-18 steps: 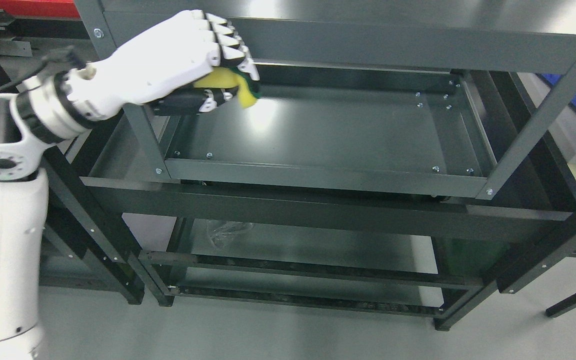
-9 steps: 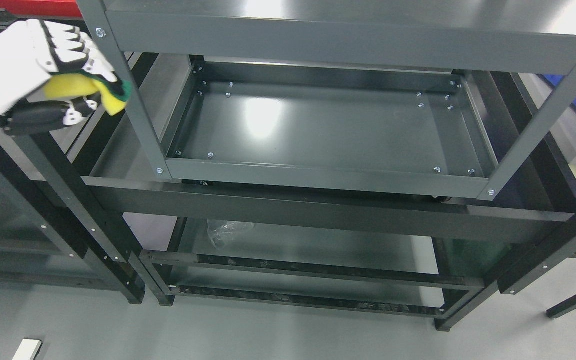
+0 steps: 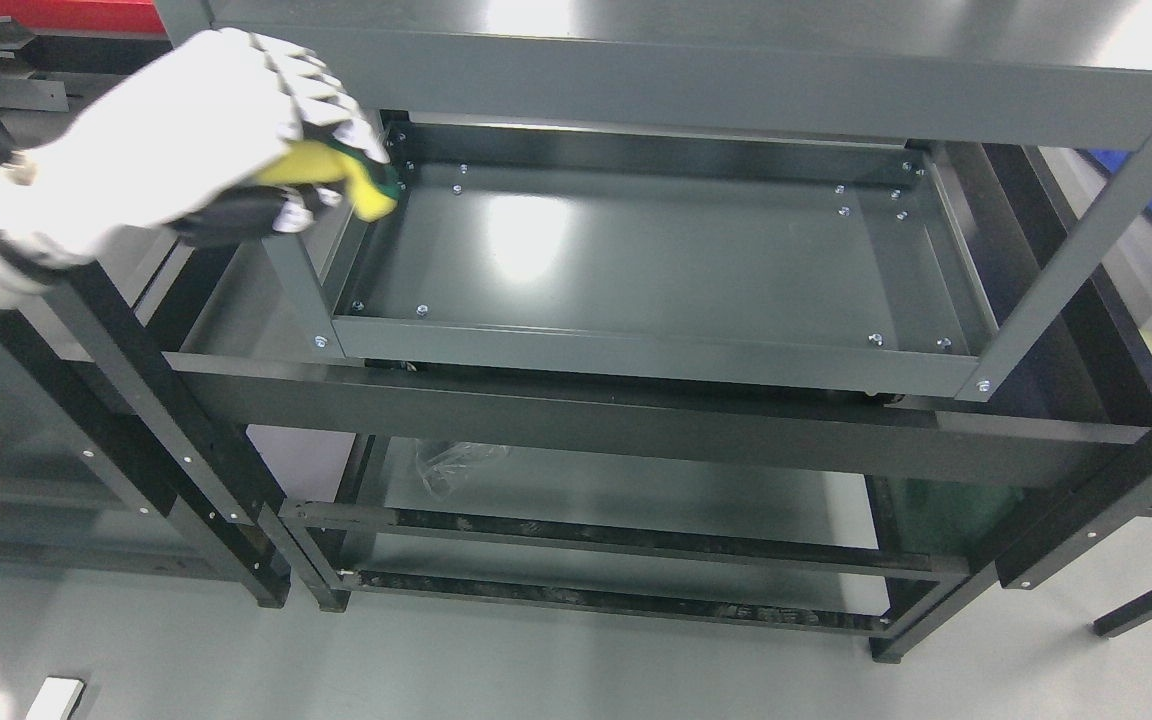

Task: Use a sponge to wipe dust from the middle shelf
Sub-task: 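Wipe the sponge back across the shelf away from the left arm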

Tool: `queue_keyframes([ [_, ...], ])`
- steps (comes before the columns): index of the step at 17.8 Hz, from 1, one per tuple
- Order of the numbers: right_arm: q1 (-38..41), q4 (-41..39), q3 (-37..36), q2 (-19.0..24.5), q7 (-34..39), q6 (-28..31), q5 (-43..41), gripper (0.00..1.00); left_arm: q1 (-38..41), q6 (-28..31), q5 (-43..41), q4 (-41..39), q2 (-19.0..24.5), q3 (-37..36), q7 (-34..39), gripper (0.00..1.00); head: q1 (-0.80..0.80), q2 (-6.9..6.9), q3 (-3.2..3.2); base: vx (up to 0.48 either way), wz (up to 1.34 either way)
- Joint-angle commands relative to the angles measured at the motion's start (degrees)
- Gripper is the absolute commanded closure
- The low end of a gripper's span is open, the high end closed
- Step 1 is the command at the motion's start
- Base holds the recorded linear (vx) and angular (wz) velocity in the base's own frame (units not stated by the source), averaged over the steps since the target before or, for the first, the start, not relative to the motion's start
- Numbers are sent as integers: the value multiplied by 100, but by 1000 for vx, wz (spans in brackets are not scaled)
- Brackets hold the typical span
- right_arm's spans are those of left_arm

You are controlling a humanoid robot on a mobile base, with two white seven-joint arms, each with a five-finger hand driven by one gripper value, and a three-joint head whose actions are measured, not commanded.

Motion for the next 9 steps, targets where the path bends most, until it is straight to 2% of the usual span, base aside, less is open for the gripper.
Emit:
queue_keyframes([
  [1, 2, -100, -1, -100, 3, 2, 0, 0, -200, -1, -1052, -54, -1925, -2279, 469, 99, 0, 0, 0, 0, 0],
  [6, -7, -100, -1, -100, 3, 2, 0, 0, -314, -1, -1236, -19, -1925, -2693, 1164, 99, 0, 0, 0, 0, 0],
  [9, 2, -100, -1, -100, 3, 2, 0, 0, -453, -1, -1701, 104, -1925, -3439, 2130, 99, 0, 0, 0, 0, 0],
])
